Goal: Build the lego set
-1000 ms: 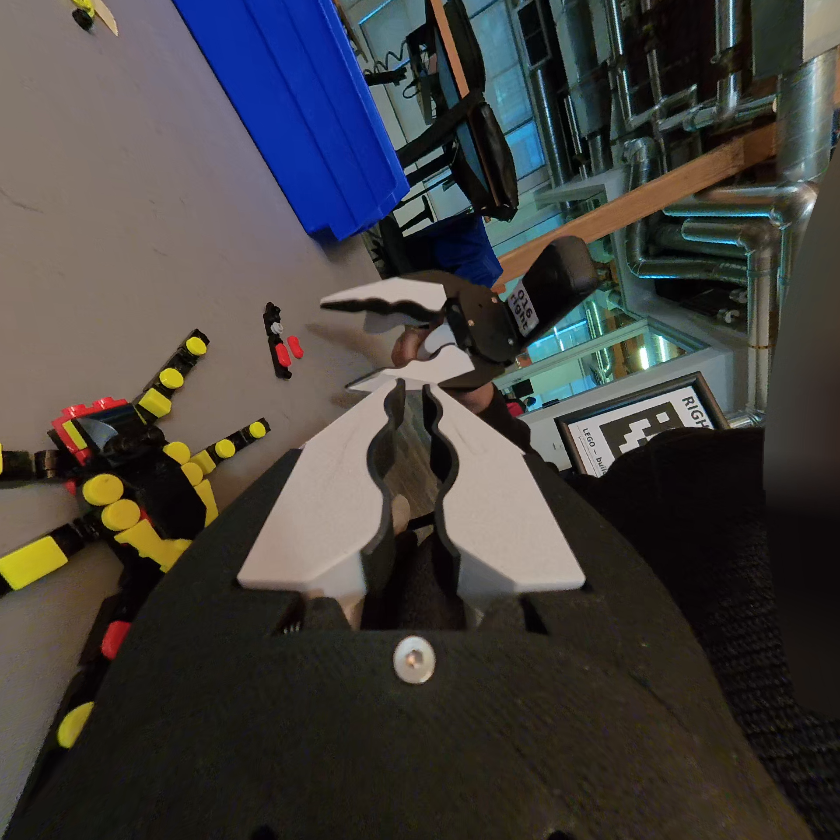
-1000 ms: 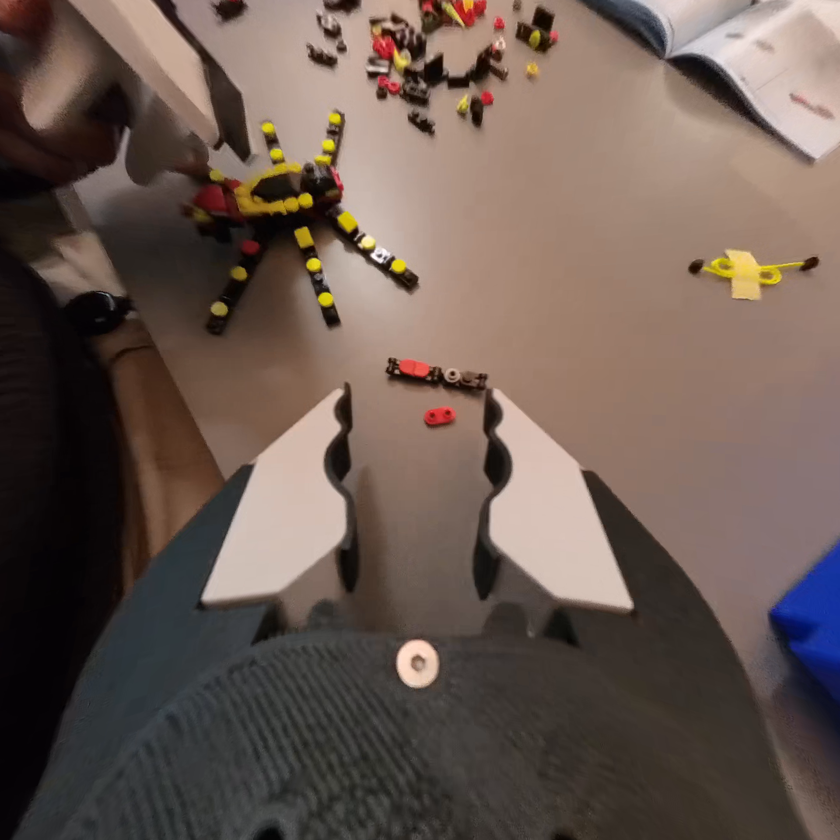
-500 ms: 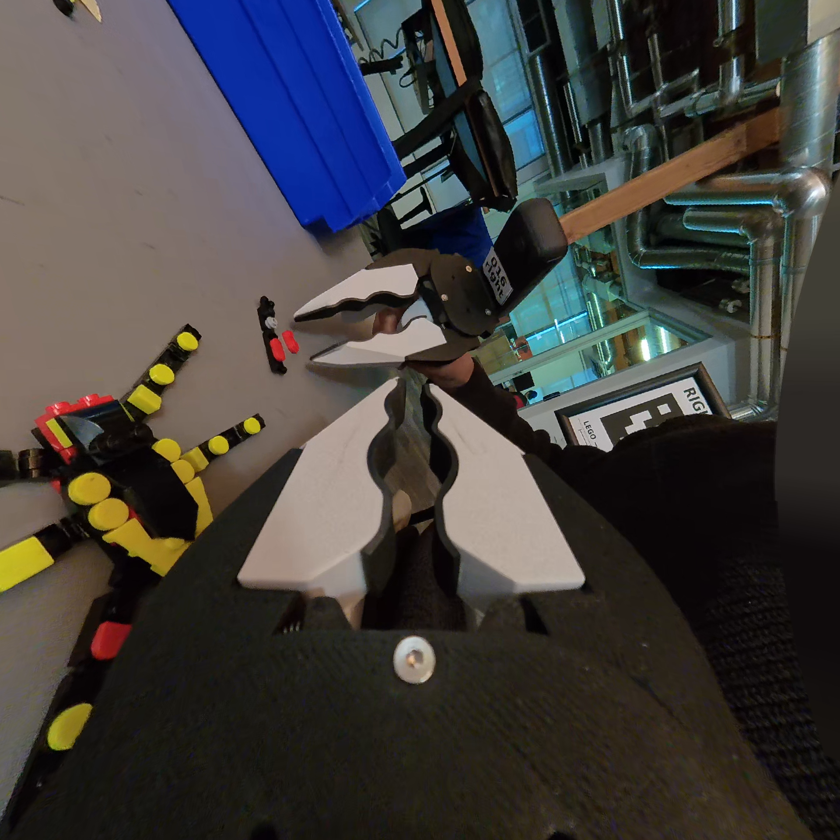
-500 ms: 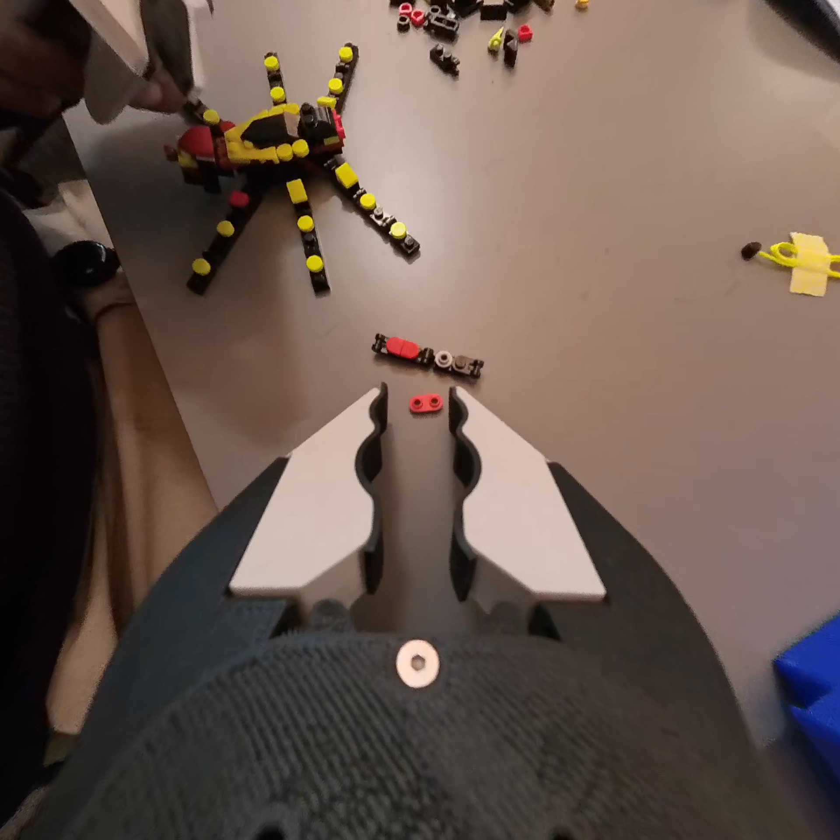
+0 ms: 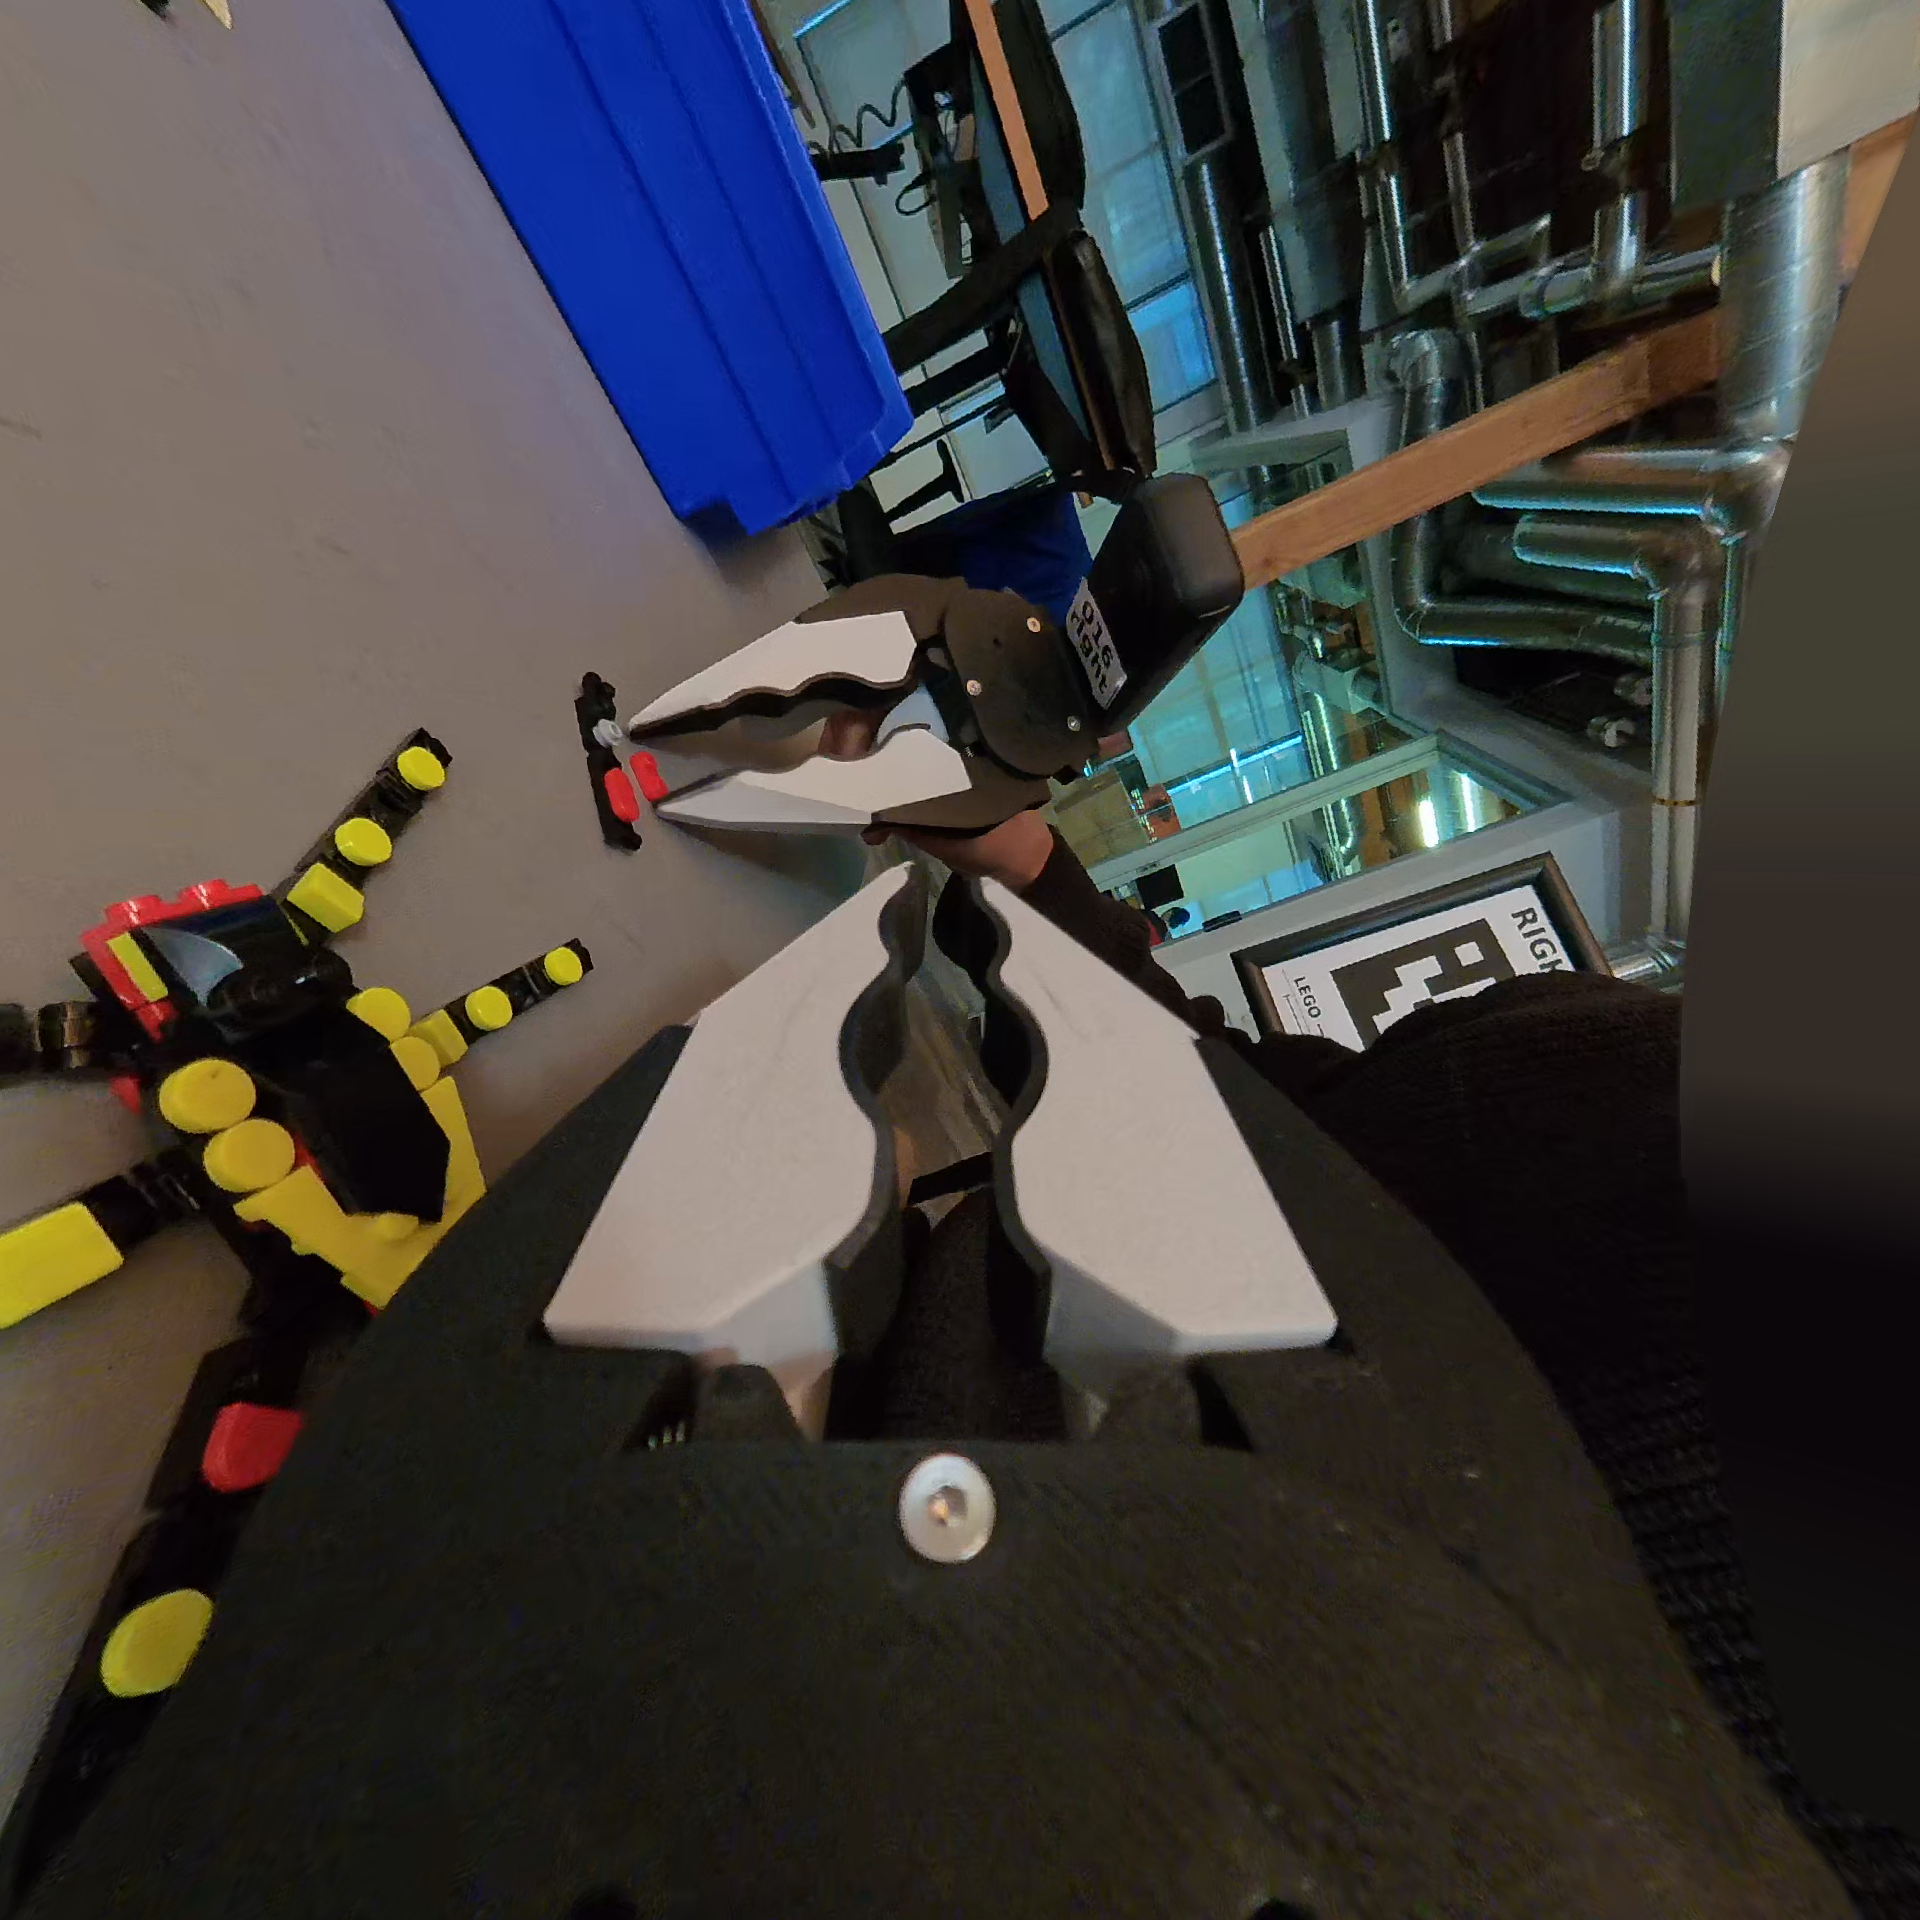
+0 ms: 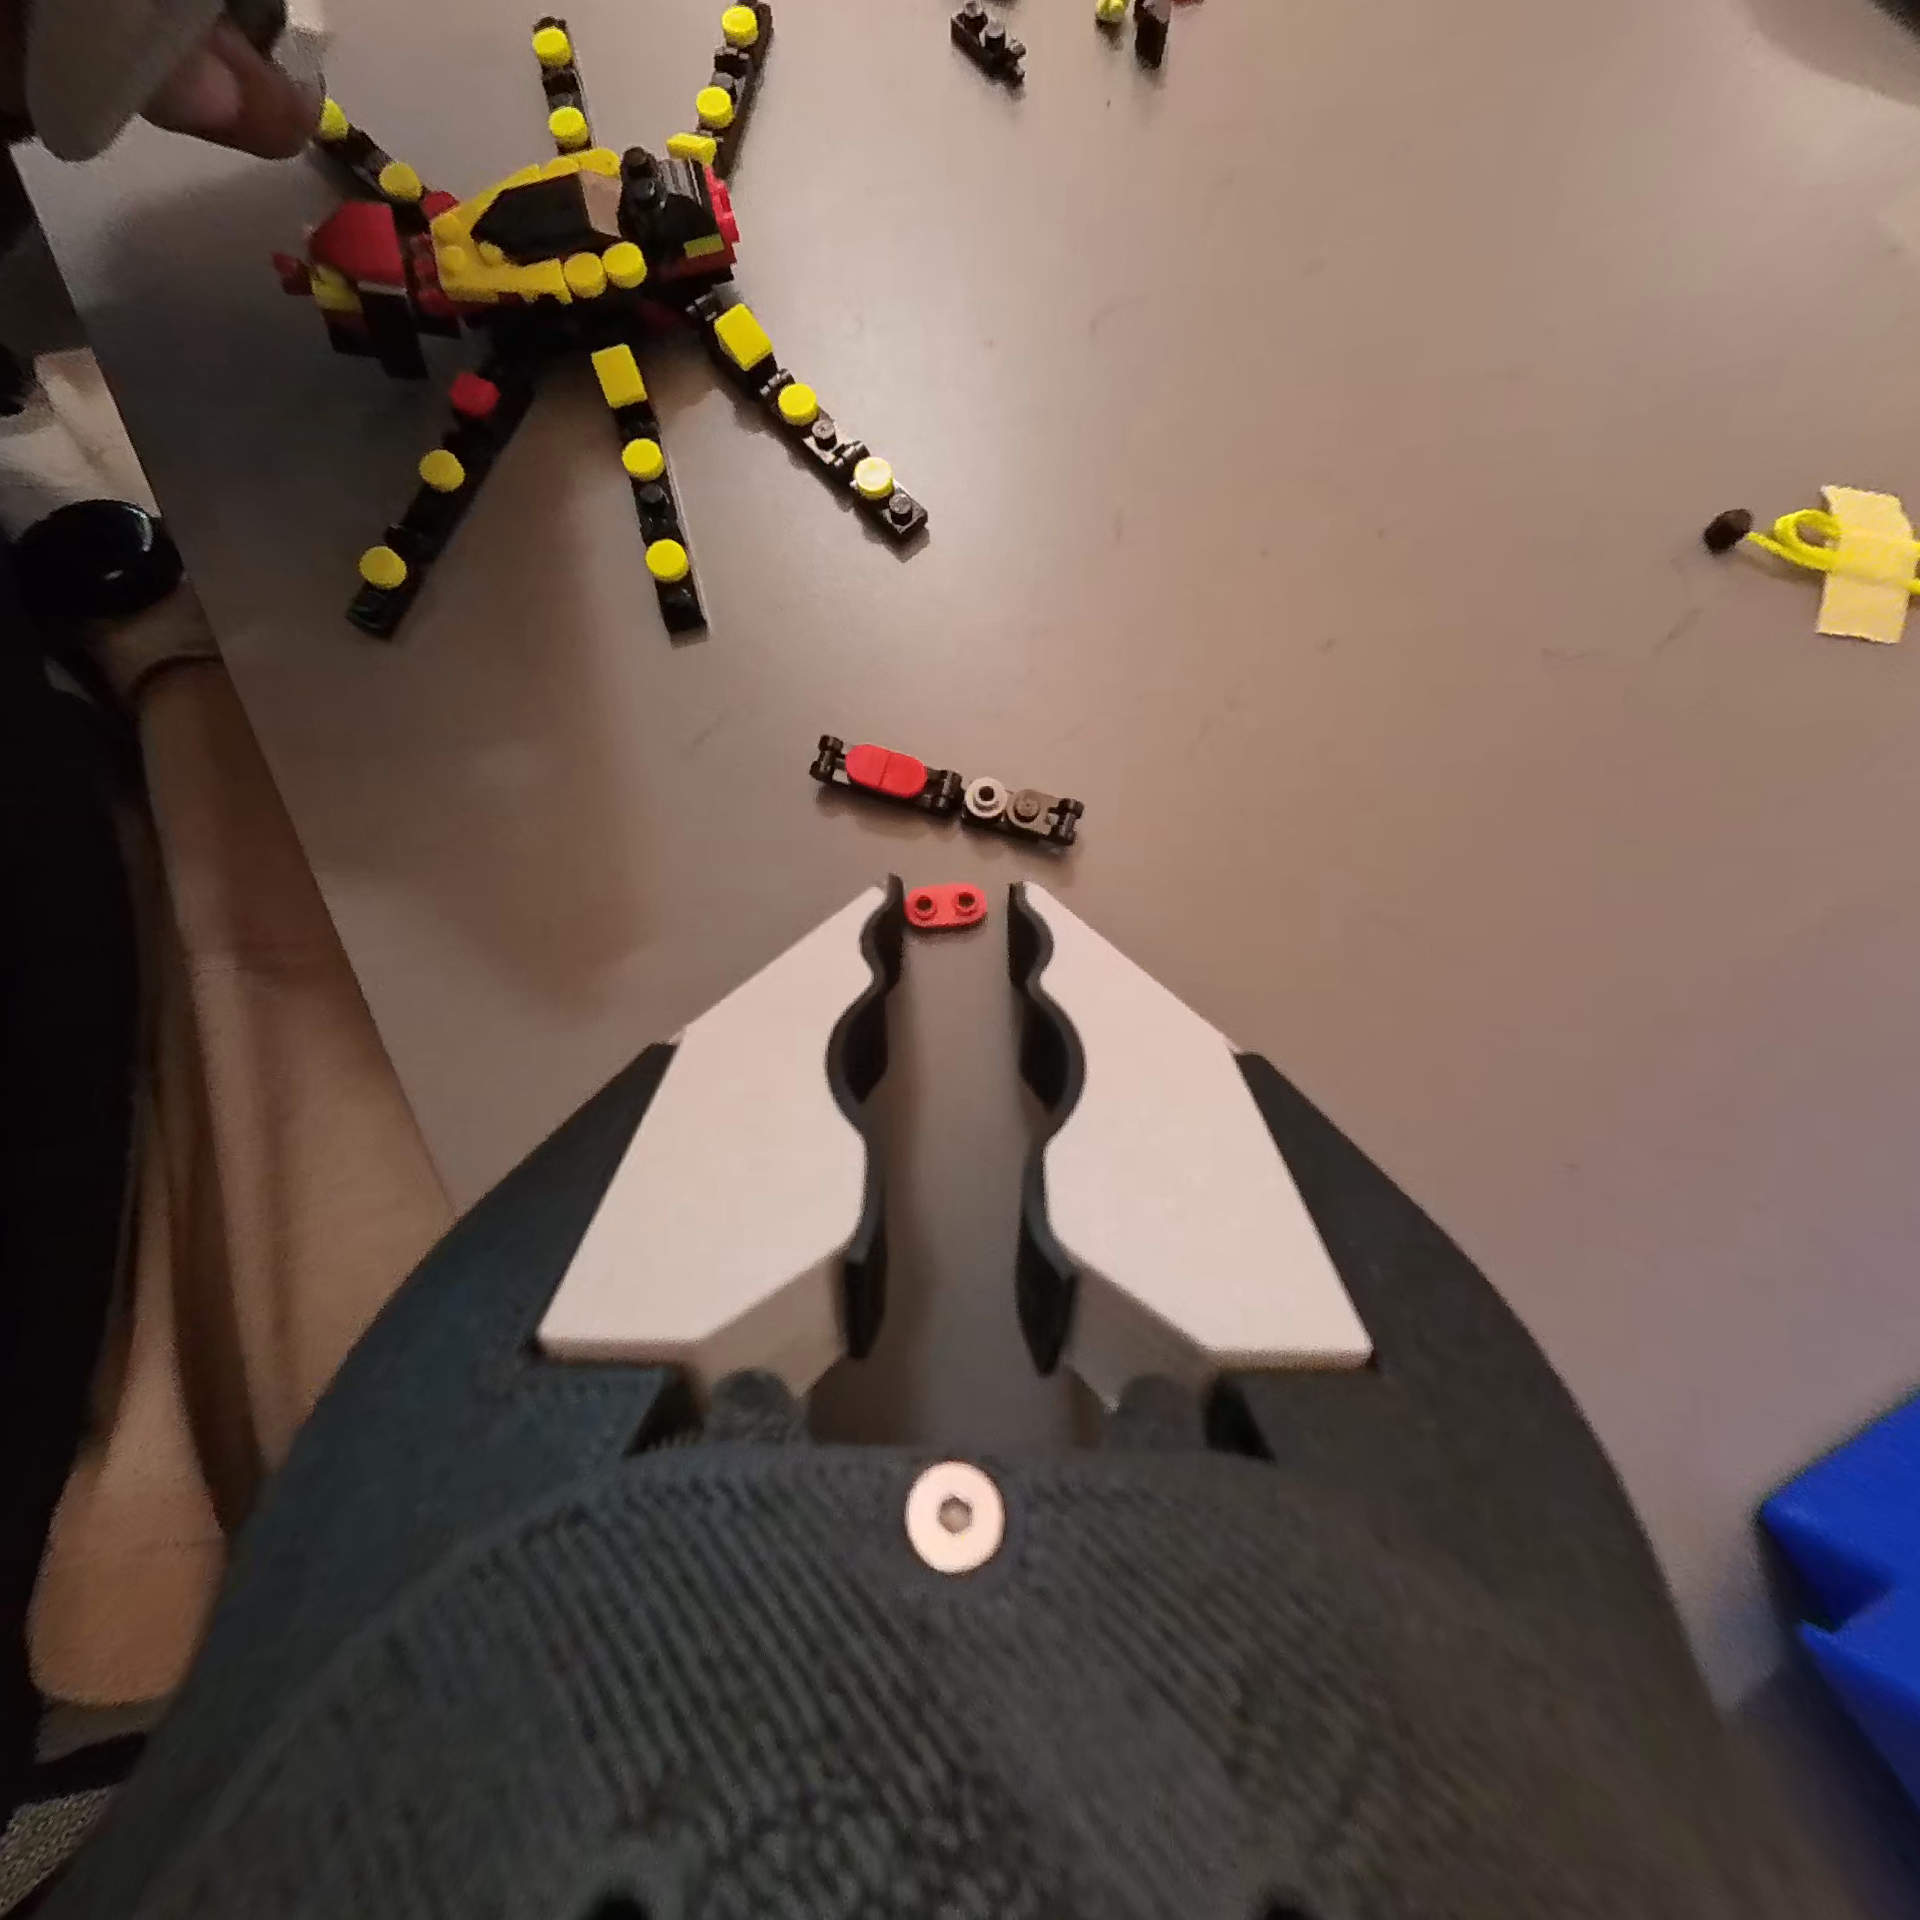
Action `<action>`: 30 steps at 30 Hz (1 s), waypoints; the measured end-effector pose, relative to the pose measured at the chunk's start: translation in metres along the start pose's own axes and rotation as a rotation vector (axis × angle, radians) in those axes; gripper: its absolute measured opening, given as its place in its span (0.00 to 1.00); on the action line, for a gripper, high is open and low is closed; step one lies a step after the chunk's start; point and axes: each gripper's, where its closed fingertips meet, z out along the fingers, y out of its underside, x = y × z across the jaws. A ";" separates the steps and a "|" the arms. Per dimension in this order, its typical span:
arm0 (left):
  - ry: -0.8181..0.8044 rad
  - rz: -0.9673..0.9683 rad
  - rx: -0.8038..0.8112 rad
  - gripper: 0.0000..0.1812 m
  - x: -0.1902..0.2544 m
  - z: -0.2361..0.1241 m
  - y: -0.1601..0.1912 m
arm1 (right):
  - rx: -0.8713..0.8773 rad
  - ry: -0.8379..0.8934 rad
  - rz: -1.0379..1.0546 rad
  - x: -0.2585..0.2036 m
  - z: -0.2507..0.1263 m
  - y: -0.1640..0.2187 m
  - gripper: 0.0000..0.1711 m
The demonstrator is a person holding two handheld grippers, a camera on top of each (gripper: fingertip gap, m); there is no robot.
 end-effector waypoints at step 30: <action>-0.002 -0.023 -0.004 0.03 -0.004 0.000 -0.001 | 0.004 0.148 0.157 0.013 0.005 -0.018 0.08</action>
